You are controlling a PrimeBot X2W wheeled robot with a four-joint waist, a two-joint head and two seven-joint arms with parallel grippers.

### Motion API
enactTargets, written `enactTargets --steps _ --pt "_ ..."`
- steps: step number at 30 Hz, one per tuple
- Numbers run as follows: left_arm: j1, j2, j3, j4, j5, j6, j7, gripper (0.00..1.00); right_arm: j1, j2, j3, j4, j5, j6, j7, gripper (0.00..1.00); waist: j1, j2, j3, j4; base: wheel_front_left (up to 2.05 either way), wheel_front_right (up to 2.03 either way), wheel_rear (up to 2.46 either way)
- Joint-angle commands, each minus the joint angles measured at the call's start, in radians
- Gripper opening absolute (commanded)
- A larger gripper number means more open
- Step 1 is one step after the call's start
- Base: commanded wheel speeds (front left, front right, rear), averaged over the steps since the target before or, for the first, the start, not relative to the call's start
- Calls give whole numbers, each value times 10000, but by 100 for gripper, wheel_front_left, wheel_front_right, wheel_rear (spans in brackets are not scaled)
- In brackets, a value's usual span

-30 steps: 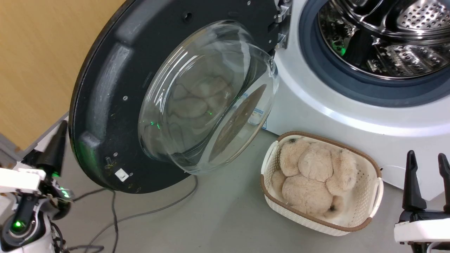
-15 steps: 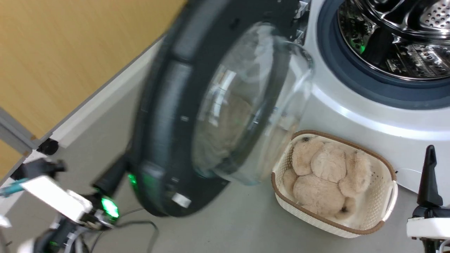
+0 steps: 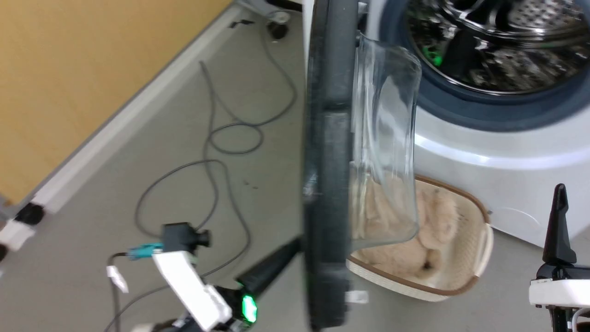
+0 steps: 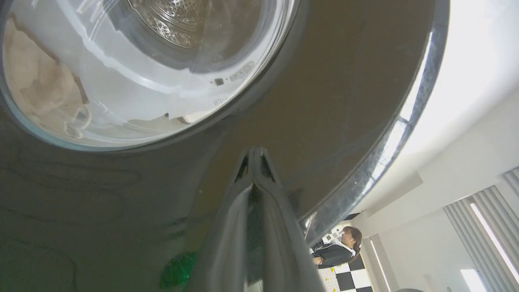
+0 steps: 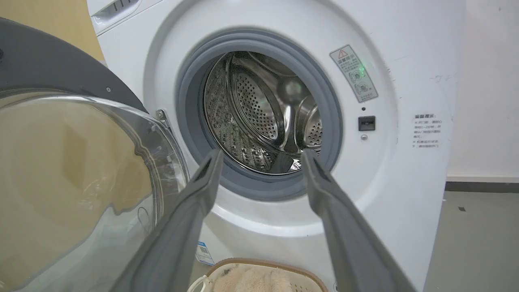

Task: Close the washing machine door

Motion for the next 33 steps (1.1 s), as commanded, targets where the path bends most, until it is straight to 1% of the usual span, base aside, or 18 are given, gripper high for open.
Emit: enactTargets --steps 1,2,3,10,11,14,20,22,26,30,33 --pt "77 -27 -201 -61 -17 -45 -67 0 -144 28 -13 12 106 8 -45 100 0 0 -1 -297 0 0 0" --pt "3 -27 -635 -100 72 -45 -350 0 -167 28 47 19 138 8 -45 100 0 0 10 -612 0 0 0" --pt "-76 -27 -854 -78 97 -45 -497 0 -160 28 49 29 160 8 -45 100 0 0 16 -733 0 0 0" --pt "-856 -27 -1976 334 380 -46 -1753 0 -230 28 246 77 205 8 -45 100 0 0 57 -1873 0 0 0" --pt "-856 -27 -1976 334 380 -46 -1753 0 -230 28 246 77 205 8 -45 100 0 0 57 -1873 0 0 0" --pt "-1145 -27 -2396 648 449 -46 -2260 0 -238 28 311 91 204 8 -45 100 0 0 85 -2342 0 0 0" --pt "-1811 -27 -2990 1301 566 -46 -3571 0 -322 28 378 76 182 8 -45 100 0 0 272 -3155 0 0 0" --pt "-2061 -27 -3200 1652 666 -46 -4061 0 -357 28 402 73 196 8 -45 100 0 0 333 -3349 0 0 0" --pt "-2512 -27 -3670 2274 436 -46 -4782 0 -403 28 544 82 238 8 -45 100 0 0 395 -3646 0 0 0" --pt "-2765 -28 -4100 2596 259 -46 -5214 0 -365 28 652 102 316 8 -45 100 0 0 373 -3756 0 0 0" --pt "-2807 -28 -4200 2801 356 -46 -5560 0 -320 28 743 130 368 8 -45 100 0 0 298 -3756 0 0 0"
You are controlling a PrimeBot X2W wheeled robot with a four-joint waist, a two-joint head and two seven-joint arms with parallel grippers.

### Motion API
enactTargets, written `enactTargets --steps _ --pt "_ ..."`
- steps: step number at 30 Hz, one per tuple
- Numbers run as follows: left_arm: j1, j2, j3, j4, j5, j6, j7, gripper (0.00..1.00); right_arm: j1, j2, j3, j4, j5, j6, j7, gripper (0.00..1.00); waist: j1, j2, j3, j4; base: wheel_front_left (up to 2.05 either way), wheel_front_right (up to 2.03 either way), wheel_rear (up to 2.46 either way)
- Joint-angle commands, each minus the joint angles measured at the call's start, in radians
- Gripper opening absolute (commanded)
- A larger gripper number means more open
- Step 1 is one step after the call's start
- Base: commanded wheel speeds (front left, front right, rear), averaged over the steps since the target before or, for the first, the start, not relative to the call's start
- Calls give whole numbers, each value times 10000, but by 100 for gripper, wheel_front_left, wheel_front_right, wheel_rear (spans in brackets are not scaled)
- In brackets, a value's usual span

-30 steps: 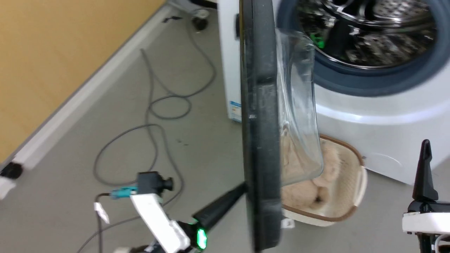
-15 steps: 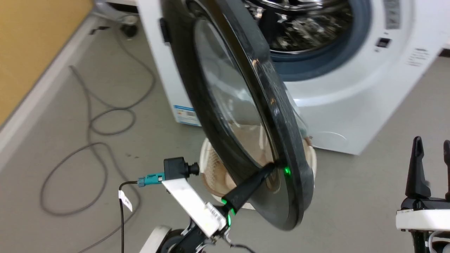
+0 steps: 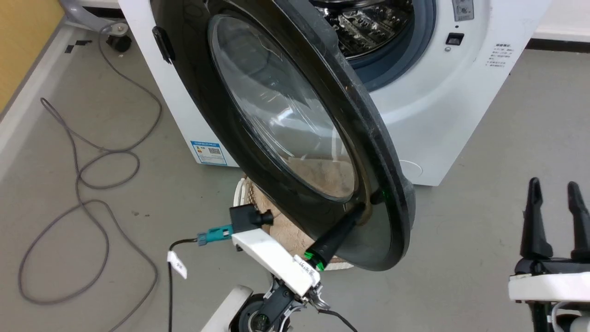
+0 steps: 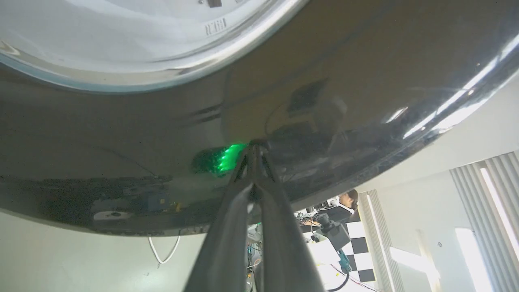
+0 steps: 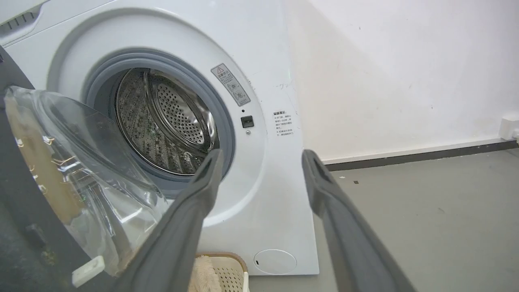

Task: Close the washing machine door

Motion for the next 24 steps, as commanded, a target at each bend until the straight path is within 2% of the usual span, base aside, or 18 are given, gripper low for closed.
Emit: enactTargets --steps 1,4,6,7,10,12,15,19,23,24 --pt "-133 24 27 70 117 -46 -175 0 -98 26 70 26 58 8 -44 100 0 -1 -68 21 0 0 0" --pt "-99 111 145 -52 378 -46 -630 0 -7 26 401 -7 168 8 -44 100 0 -1 -235 59 0 0 0" --pt "-95 374 187 -195 874 -46 -1143 0 67 26 545 -14 68 8 -44 100 0 -1 -355 82 0 0 0" --pt "-218 1003 -24 -205 2142 -46 -2196 0 81 26 482 -72 29 8 -44 100 0 -1 -536 146 0 0 0" --pt "-369 1507 6 222 3365 -46 -3478 0 34 26 368 -164 -88 8 -44 100 0 -1 -697 232 0 0 0" --pt "-531 1727 278 702 4418 35 -3882 0 -1 26 302 -229 -183 8 -44 100 0 -1 -800 312 0 0 0" --pt "-761 1821 1129 880 6473 809 -4018 0 -116 26 166 -380 -318 8 -44 100 0 -1 -906 422 0 0 0" --pt "-383 1553 2689 19 9445 1891 -4027 0 -347 26 -25 -682 -467 8 -44 100 0 -1 -1014 541 0 0 0" --pt "294 1364 3841 -790 11750 2737 -4029 0 -611 26 -96 -1084 -415 8 -44 100 0 -1 -1127 653 0 0 0" --pt "495 1329 4039 -920 12193 2913 -4029 34 -672 26 -86 -1197 -380 8 -44 100 0 -1 -1160 684 0 0 0"
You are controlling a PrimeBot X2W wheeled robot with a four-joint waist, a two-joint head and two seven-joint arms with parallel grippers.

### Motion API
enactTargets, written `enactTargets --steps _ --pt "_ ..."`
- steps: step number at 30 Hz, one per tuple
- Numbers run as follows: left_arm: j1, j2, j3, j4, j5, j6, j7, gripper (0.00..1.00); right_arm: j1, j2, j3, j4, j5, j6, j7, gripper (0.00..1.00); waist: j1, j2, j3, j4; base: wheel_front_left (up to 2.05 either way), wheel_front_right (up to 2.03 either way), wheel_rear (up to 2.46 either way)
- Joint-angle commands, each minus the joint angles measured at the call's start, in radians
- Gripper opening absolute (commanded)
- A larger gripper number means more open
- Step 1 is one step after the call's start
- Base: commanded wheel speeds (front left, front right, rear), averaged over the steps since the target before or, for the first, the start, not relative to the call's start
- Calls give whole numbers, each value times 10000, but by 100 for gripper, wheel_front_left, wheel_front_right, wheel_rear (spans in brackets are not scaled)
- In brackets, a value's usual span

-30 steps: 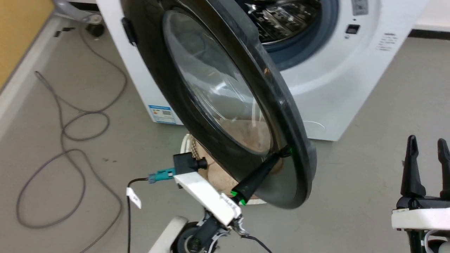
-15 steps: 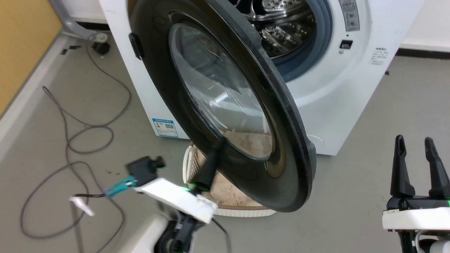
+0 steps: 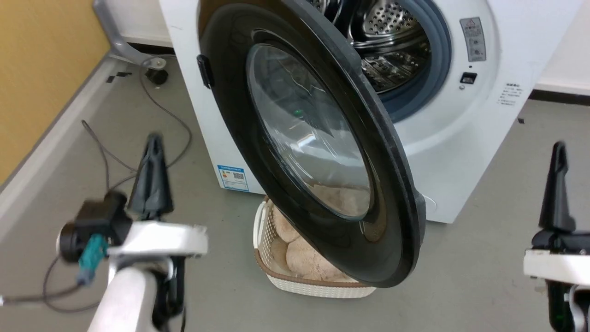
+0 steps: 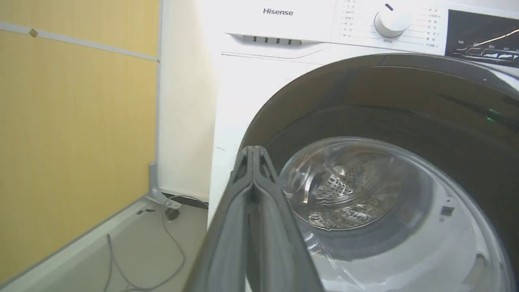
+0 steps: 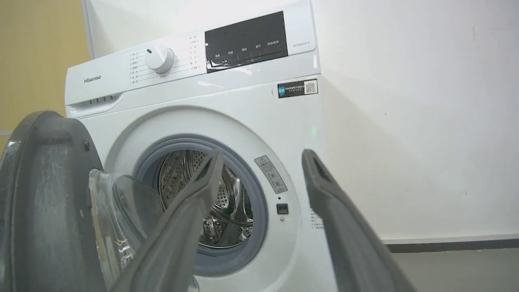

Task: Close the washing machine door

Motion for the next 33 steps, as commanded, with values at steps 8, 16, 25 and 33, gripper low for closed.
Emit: enactTargets --steps 8,16,25,33 --pt "1847 -347 960 -642 1805 456 -50 100 -561 17 358 -934 1026 8 -44 100 0 0 -257 294 0 0 0" --pt "2964 -650 1331 -590 2285 139 -50 100 -908 11 1881 -1907 1847 8 -44 0 0 0 -299 563 0 0 0" --pt "3245 -976 1471 -271 2495 -405 -51 100 -892 -1857 5375 -2104 3276 8 -44 0 0 0 -348 714 0 0 0" --pt "3238 -1165 1661 -159 2617 -581 -51 100 -1005 -3631 7695 -866 3536 8 -44 0 0 0 -293 591 0 0 0"
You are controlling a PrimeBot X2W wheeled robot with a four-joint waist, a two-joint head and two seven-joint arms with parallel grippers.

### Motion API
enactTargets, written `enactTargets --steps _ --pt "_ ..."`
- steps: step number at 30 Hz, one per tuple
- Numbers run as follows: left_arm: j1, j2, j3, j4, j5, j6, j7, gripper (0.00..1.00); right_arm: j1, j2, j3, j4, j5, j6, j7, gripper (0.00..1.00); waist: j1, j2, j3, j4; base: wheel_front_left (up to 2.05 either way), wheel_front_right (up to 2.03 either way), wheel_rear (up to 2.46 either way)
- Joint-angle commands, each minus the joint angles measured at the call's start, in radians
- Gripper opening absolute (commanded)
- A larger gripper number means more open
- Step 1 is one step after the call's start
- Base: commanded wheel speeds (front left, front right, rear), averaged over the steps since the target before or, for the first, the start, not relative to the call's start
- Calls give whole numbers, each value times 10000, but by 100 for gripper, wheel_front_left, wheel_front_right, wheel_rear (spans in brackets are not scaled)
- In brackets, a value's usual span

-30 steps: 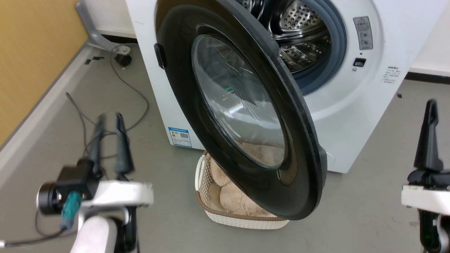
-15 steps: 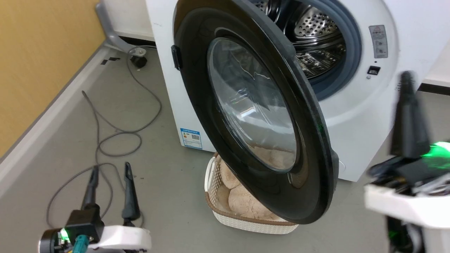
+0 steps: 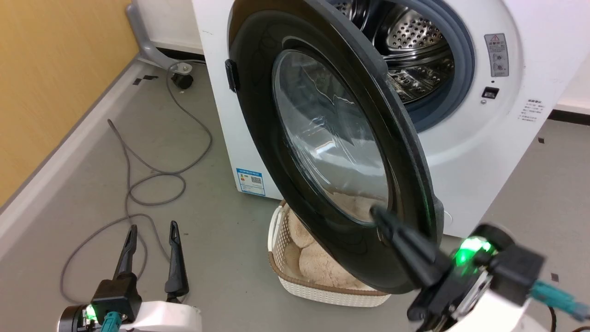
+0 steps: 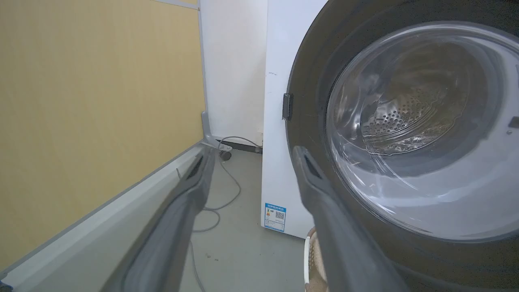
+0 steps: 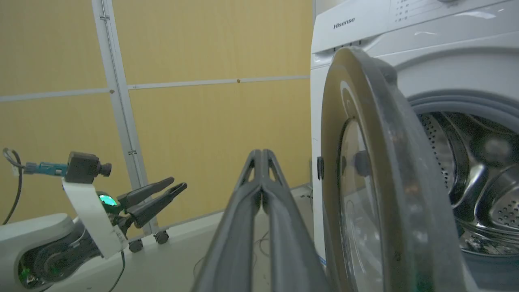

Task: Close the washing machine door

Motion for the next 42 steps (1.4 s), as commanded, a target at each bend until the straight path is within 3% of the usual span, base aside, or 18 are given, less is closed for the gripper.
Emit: enactTargets --steps 1,7,12,18,27,34,42 --pt "97 -72 67 11 69 -41 -53 100 -159 -330 359 309 -42 8 -44 0 0 0 36 -55 0 0 0" --pt "65 -145 150 -56 183 -55 -53 100 -187 -955 1101 1427 -397 8 -44 0 0 0 164 -246 0 0 0" --pt "-7 -178 103 -99 308 -66 -53 100 -138 -1041 941 2367 -702 8 -44 0 0 0 338 -393 0 0 0" --pt "-198 -201 -20 -128 384 -65 -53 100 -159 -879 139 3217 -950 8 -44 0 0 0 631 -499 0 0 0" --pt "-733 -216 -291 -267 410 -35 -53 100 -725 -394 -2132 4329 -1278 8 -44 0 0 0 1404 -490 0 0 0" --pt "-1371 -219 -572 -525 333 86 -53 100 -2381 -234 -3157 5891 -1732 8 -44 0 0 0 2368 -379 0 0 0" --pt "-2023 -220 -936 -735 146 261 -53 100 -4578 -498 -3426 7267 -2228 8 -44 0 0 0 3403 -184 0 0 0"
